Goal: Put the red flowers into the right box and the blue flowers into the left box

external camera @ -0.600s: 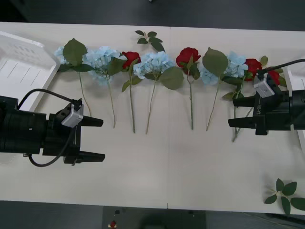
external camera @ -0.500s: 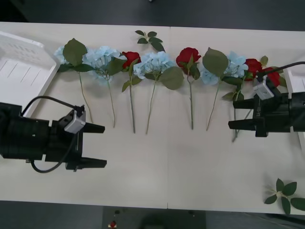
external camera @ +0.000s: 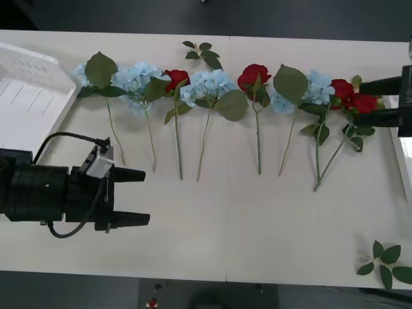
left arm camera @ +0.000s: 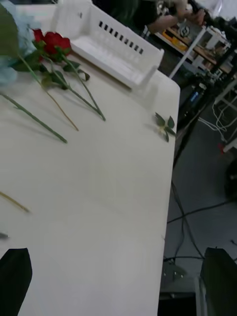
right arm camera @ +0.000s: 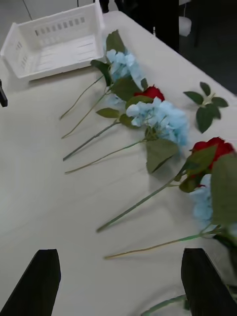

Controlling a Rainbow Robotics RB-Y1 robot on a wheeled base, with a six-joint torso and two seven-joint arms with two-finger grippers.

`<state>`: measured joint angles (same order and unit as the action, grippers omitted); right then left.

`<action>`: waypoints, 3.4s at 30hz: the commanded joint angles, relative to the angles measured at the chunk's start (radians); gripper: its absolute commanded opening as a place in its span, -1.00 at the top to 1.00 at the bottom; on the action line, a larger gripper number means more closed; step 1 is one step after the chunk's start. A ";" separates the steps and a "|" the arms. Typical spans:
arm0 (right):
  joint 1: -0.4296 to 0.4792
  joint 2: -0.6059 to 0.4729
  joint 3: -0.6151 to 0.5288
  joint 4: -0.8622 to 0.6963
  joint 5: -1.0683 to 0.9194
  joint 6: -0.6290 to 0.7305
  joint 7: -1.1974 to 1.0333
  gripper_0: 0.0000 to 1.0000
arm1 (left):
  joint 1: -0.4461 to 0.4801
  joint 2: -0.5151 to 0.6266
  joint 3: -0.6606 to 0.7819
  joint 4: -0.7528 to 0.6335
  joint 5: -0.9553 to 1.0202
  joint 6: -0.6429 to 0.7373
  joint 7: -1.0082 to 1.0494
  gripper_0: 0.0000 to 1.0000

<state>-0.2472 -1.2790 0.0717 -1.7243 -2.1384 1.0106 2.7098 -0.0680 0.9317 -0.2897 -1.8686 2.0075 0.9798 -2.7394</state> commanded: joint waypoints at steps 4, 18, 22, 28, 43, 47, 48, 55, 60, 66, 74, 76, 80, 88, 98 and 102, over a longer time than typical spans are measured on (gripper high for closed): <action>-0.133 -0.108 0.010 -0.003 0.052 -0.009 -0.116 -0.42 | -0.026 0.075 0.037 -0.021 0.040 -0.207 0.034 -1.00; -0.293 -0.085 0.183 0.037 0.465 -0.014 -1.480 -0.42 | -0.156 0.203 -0.051 0.051 0.039 -0.424 0.034 -1.00; -0.425 -0.040 0.353 0.132 0.673 0.008 -1.631 -0.42 | -0.291 0.203 -0.207 0.132 0.039 -0.507 0.034 -1.00; -0.612 0.017 0.614 0.404 0.790 0.005 -1.671 -0.42 | -0.458 0.180 -0.381 0.279 0.040 -0.586 0.034 -1.00; -0.635 0.187 0.723 0.652 0.900 -0.050 -1.676 -0.49 | -0.449 0.205 -0.387 0.425 0.297 -0.662 0.150 -1.00; -0.636 0.233 0.723 0.684 0.911 -0.069 -1.670 -0.49 | -0.414 0.210 -0.387 0.431 0.485 -0.699 0.153 -1.00; -0.635 0.250 0.723 0.693 0.910 -0.076 -1.673 -0.49 | -0.409 0.210 -0.387 0.440 0.507 -0.711 0.153 -1.00; -0.635 0.314 0.723 0.744 0.917 -0.109 -1.668 -0.49 | -0.412 0.219 -0.387 0.539 0.499 -0.760 0.150 -1.00; -0.630 0.372 0.723 0.796 0.956 -0.167 -1.670 -1.00 | -0.437 0.223 -0.387 0.638 0.497 -0.760 0.155 -1.00; -0.630 0.429 0.723 0.864 0.985 -0.237 -1.673 -1.00 | -0.478 0.222 -0.388 0.698 0.502 -0.760 0.159 -1.00; -0.630 0.475 0.728 0.933 1.028 -0.245 -1.670 -0.74 | -0.538 0.185 -0.456 0.715 0.531 -0.780 0.175 -1.00; -0.630 0.475 0.744 0.936 1.040 -0.245 -1.667 0.47 | -0.573 0.157 -0.493 0.746 0.531 -0.788 0.175 -1.00; -0.630 0.475 0.757 0.933 1.086 -0.237 -1.673 1.00 | -0.648 0.090 -0.562 0.824 0.530 -0.791 0.175 -1.00; -0.630 0.471 0.757 0.933 1.109 -0.221 -1.668 1.00 | -0.757 -0.021 -0.649 0.933 0.527 -0.791 0.171 -1.00; -0.632 0.365 0.749 0.816 1.092 -0.179 -1.650 1.00 | -0.812 -0.073 -0.733 0.974 0.527 -0.790 0.175 -1.00; -0.641 0.280 0.728 0.724 1.078 -0.124 -1.641 1.00 | -0.811 -0.073 -0.764 0.979 0.527 -0.790 0.175 -1.00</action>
<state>-0.8727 -0.9238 0.8277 -0.9542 -1.0517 0.8613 1.0261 -0.8583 0.8411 -1.0537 -0.8910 2.5371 0.1936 -2.5857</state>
